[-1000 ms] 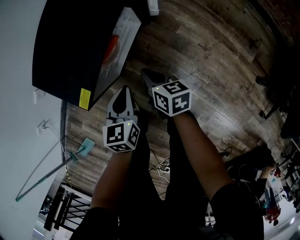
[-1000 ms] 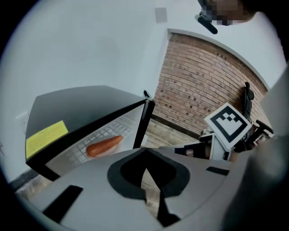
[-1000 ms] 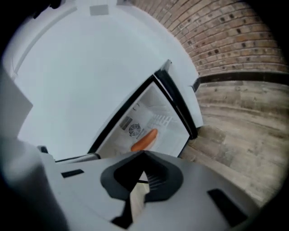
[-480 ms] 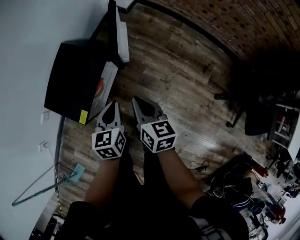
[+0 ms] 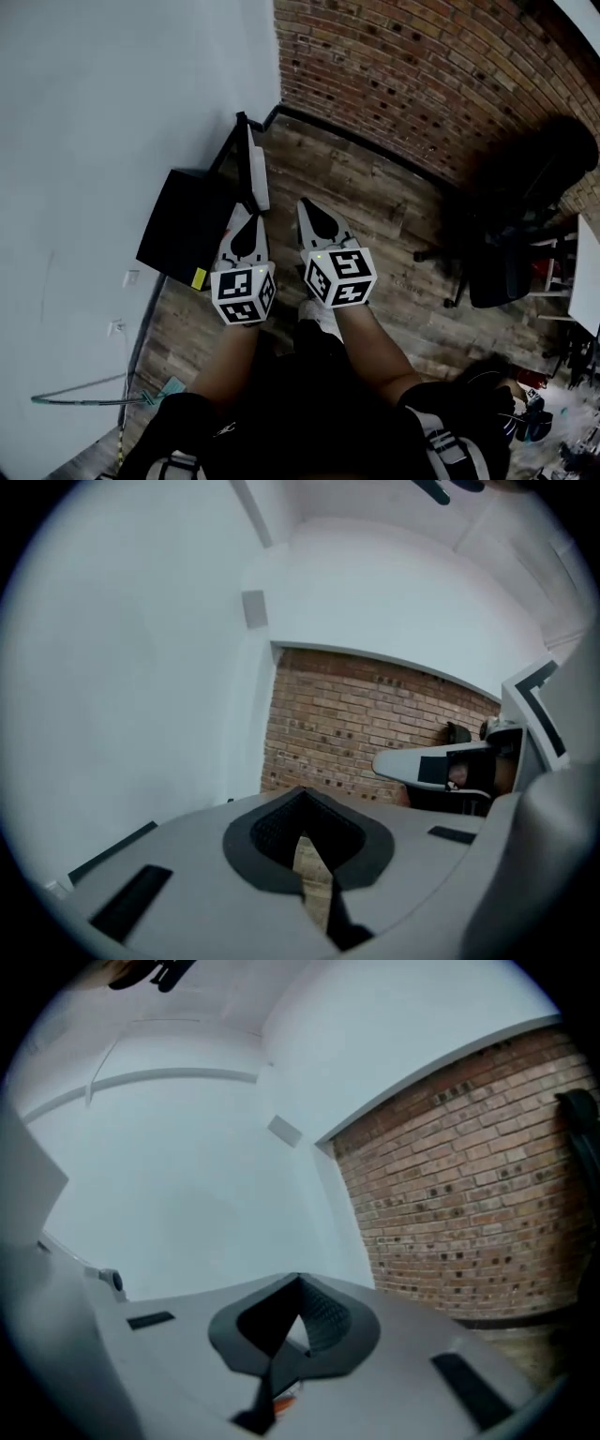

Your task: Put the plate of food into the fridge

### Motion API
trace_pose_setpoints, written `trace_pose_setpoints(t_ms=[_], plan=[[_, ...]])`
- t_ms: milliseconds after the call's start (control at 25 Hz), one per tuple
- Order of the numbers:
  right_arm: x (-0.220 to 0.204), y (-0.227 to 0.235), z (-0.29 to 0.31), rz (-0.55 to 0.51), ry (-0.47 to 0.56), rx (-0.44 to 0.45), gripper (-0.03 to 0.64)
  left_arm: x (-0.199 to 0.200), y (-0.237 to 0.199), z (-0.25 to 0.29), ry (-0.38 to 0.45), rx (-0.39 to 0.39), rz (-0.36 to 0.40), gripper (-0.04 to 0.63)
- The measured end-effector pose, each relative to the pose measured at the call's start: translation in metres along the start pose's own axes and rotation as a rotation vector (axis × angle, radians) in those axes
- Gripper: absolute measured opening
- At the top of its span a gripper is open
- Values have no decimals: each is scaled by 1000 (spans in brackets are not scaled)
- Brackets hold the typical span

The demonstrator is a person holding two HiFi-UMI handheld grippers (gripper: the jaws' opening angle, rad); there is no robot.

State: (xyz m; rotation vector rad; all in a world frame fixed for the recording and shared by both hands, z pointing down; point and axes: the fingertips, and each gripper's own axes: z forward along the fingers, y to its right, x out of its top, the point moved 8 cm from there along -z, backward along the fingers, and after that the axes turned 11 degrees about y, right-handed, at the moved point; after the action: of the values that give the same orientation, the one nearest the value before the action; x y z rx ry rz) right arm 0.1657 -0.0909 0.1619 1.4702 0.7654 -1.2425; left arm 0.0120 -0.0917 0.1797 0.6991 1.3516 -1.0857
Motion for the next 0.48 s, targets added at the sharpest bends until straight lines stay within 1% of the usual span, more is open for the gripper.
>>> trace_pose_setpoints(t_ms=[80, 200, 320, 400, 480], plan=[[23, -8, -8, -15, 12, 15, 14, 22, 8, -3, 33, 6, -2, -2], [53, -23, -23, -51, 45, 42, 14, 59, 21, -10, 90, -7, 26, -2], [78, -40, -30, -85, 101, 89, 14, 93, 26, -23, 153, -12, 45, -2], [92, -50, -30, -96, 148, 106, 14, 108, 26, -27, 177, -23, 64, -2], [99, -55, -31, -102, 173, 117, 14, 112, 27, -31, 185, -27, 72, -2]])
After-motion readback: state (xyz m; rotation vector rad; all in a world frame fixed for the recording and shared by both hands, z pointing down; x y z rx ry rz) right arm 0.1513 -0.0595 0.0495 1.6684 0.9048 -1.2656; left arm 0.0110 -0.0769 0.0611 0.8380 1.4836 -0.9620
